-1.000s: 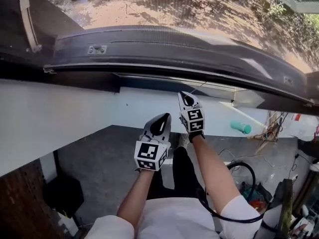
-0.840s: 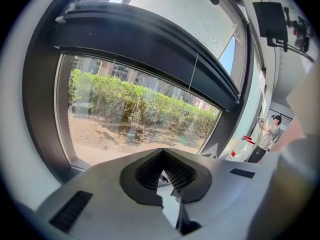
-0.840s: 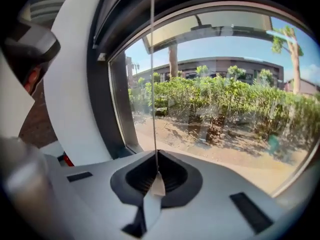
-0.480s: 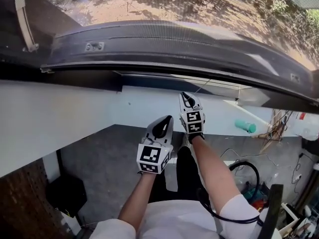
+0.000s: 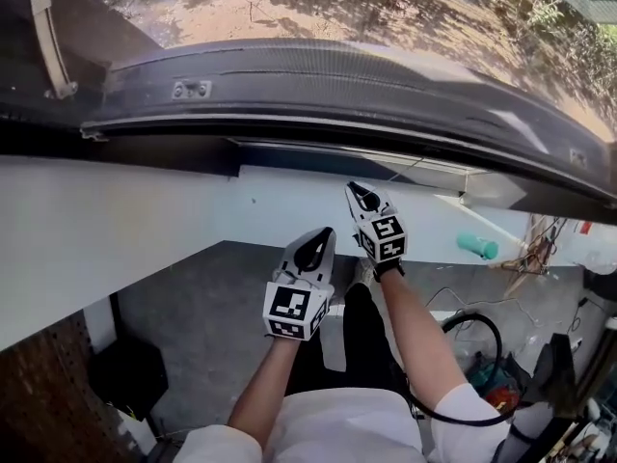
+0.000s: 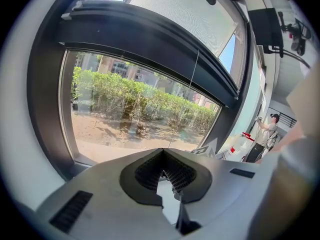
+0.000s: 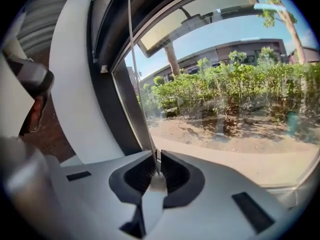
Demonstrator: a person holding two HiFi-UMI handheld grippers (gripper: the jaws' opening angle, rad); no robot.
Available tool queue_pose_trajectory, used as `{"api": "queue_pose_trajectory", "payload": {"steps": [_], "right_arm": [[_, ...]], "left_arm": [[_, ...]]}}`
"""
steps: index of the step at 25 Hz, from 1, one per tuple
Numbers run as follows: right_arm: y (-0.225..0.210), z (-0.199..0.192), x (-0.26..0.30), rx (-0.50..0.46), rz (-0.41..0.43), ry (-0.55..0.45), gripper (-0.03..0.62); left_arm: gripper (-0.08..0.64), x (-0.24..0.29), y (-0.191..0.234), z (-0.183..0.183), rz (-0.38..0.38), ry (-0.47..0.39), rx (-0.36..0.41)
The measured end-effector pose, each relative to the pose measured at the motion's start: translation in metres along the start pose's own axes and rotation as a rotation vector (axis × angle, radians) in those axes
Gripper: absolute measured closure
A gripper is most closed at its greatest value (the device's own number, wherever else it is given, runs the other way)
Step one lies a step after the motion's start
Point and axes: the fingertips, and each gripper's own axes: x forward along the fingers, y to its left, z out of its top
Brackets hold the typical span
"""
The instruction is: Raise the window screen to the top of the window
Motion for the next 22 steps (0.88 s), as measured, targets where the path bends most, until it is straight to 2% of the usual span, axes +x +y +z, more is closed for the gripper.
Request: {"api": "queue_pose_trajectory", "payload": {"steps": [3,6,13,15,18,20,22], "right_arm": [[0.019,0.002,-0.006,0.001,0.039,-0.021,0.581],[0.024,0.012,-0.012,0.051,0.044,-0.079,0.581],[0.018,0.046,-0.032,0.080,-0.011,-0.197,0.581],[0.016,0.048,-0.034,0.083,-0.016,-0.193,0.583],[0.018,0.037,-0.031,0.079,-0.002,-0.133,0.603],[0.017,0.022,-0.030,0.045,-0.035,-0.092,0.604],[0.015,0.010,-0.032,0.039,-0.071,-0.093,0.604]], "left_arm": [[0.560,0.001,0.005,-0.001,0.003,0.007,-0.002],[0.560,0.002,0.005,0.004,0.005,-0.001,-0.004],[0.560,-0.003,-0.001,0.007,-0.007,0.002,-0.003],[0.560,-0.003,-0.003,0.008,-0.011,0.000,-0.009],[0.560,-0.003,-0.007,0.008,-0.019,-0.001,-0.007],[0.560,-0.003,-0.008,0.005,-0.023,0.003,-0.005],[0.560,-0.002,-0.006,0.001,-0.023,0.009,-0.006]]}}
